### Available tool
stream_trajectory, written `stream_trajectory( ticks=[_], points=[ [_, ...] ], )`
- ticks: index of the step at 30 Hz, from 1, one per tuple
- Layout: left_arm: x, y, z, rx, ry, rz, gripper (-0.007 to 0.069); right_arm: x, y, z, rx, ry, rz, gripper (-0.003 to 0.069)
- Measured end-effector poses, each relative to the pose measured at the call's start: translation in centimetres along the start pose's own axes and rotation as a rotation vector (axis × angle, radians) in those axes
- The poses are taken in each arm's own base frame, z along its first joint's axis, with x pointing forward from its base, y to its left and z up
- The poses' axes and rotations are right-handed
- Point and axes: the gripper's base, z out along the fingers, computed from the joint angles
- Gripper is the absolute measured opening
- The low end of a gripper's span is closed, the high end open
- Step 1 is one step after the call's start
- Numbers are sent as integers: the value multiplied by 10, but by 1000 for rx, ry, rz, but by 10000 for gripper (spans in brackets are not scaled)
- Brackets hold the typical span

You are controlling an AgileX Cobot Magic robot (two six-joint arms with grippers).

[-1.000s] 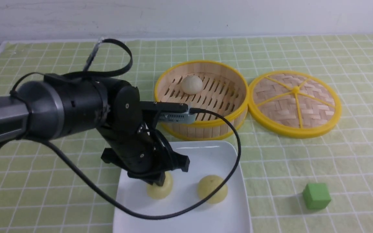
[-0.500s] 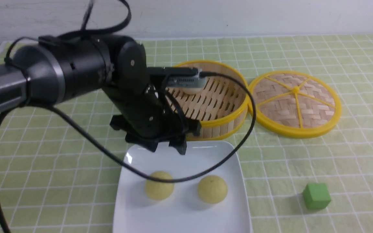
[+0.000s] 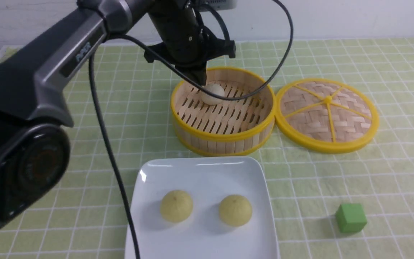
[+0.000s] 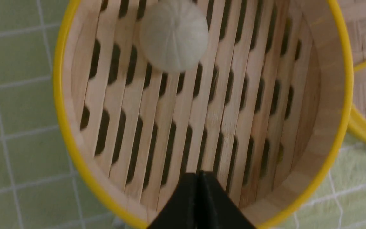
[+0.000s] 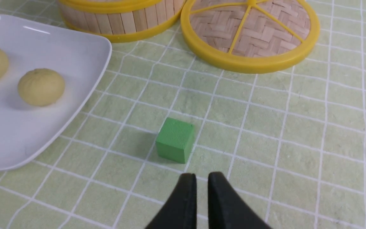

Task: Put the steamed buns into the plate on the green tablecloth.
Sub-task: 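Reach into the bamboo steamer and grasp a bun with the left gripper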

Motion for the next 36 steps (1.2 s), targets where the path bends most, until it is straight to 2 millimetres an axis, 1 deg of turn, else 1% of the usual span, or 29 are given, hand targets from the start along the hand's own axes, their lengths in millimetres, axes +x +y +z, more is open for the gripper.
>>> stream_trajectory(
  ticks=[2,3,4,5,6,7,8,9,11,12,13,15,17,19,22,23,25,26,27,29,30,31,32,33,35,36],
  points=[
    [-11,13,19,36,-8,-40,57,0,0,0,0,0,0,83],
    [-14,15,17,46,-19,-46,62,0,0,0,0,0,0,83],
    [-21,24,29,68,-35,-67,122,0,0,0,0,0,0,87],
    [-22,28,37,74,-34,-67,152,0,0,0,0,0,0,89],
    [-24,28,36,78,-42,-65,160,0,0,0,0,0,0,89],
    [-25,30,44,87,-43,-52,223,0,0,0,-1,-4,0,90],
    [-24,30,48,90,-40,-46,262,-1,0,0,-3,-10,0,91],
    [-24,31,50,90,-37,-46,269,-1,0,0,-4,-11,0,92],
    [-22,30,61,100,-20,-44,358,-3,1,0,-9,-28,0,94],
    [-21,31,63,100,-16,-44,362,-3,1,0,-9,-28,0,95],
    [-19,32,70,100,-5,-46,391,-3,1,0,-10,-30,0,97],
    [-18,33,77,97,7,-46,402,-3,1,0,-10,-30,0,98],
    [-15,37,92,93,14,-49,407,-3,1,0,-10,-32,0,99],
    [-16,37,95,94,3,-51,402,-3,1,0,-10,-33,0,99],
    [-17,39,104,96,-26,-55,353,-4,1,0,-12,-38,0,99],
    [-17,39,105,95,-28,-55,349,-4,1,0,-12,-39,0,99],
    [-16,40,112,82,-32,-51,300,-4,1,0,-13,-42,0,99],
    [-15,41,113,82,-31,-51,290,-4,1,0,-13,-42,0,99],
    [-13,42,119,69,-14,-48,240,-4,1,0,-13,-42,0,101],
    [-12,43,120,60,-8,-45,171,-4,1,0,-13,-42,0,102],
    [-12,43,120,59,-7,-45,153,-4,1,0,-13,-42,0,102],
    [-11,44,119,54,1,-43,85,-4,1,0,-13,-42,0,104],
    [-11,44,119,54,2,-43,77,-4,1,0,-13,-42,0,104],
    [-10,44,119,50,17,-42,36,-4,1,0,-13,-42,0,105],
    [-9,44,116,48,27,-40,27,-4,1,0,-13,-42,0,106],
    [-11,42,110,50,24,-37,25,-4,1,0,-13,-42,0,108]
  ],
)
